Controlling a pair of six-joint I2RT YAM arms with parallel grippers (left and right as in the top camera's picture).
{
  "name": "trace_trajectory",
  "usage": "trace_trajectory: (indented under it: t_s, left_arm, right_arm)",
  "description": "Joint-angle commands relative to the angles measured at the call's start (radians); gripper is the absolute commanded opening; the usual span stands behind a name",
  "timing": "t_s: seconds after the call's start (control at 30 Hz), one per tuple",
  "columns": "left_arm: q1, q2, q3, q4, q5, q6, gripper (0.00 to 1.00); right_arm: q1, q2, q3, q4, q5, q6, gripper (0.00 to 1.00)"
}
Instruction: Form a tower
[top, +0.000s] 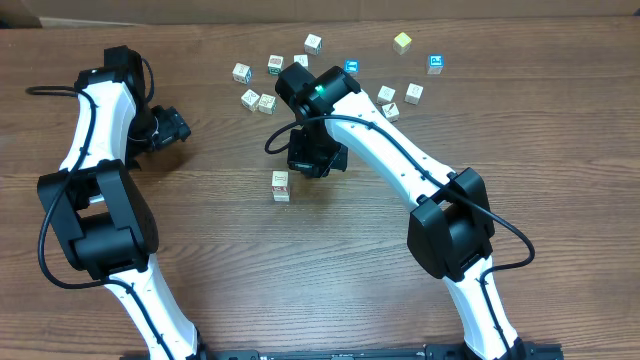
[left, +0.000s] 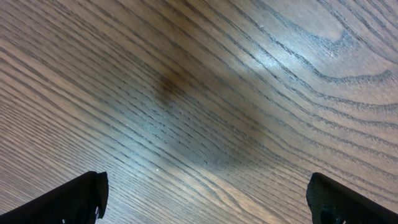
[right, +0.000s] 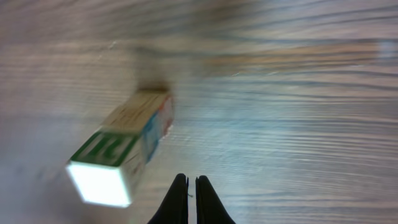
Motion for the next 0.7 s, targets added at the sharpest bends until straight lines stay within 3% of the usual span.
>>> trace_trajectory:
  t_s: [0.0, 0.33, 0.67]
  left_arm:
    - [-0.006, 0.012, 0.003, 0.000, -0.005, 0.012, 1.00]
    - [-0.006, 0.012, 0.003, 0.000, -0.005, 0.012, 1.00]
    - [-0.006, 0.012, 0.003, 0.000, -0.005, 0.012, 1.00]
  right_arm:
    - [-0.023, -0.010, -0.003, 0.004, -0.153, -0.142, 0.04]
    - [-0.067, -0.010, -0.003, -0.084, -0.179, -0.227, 0.04]
    - [-0.069, -0.010, -0.025, -0.032, -0.228, -0.264, 0.04]
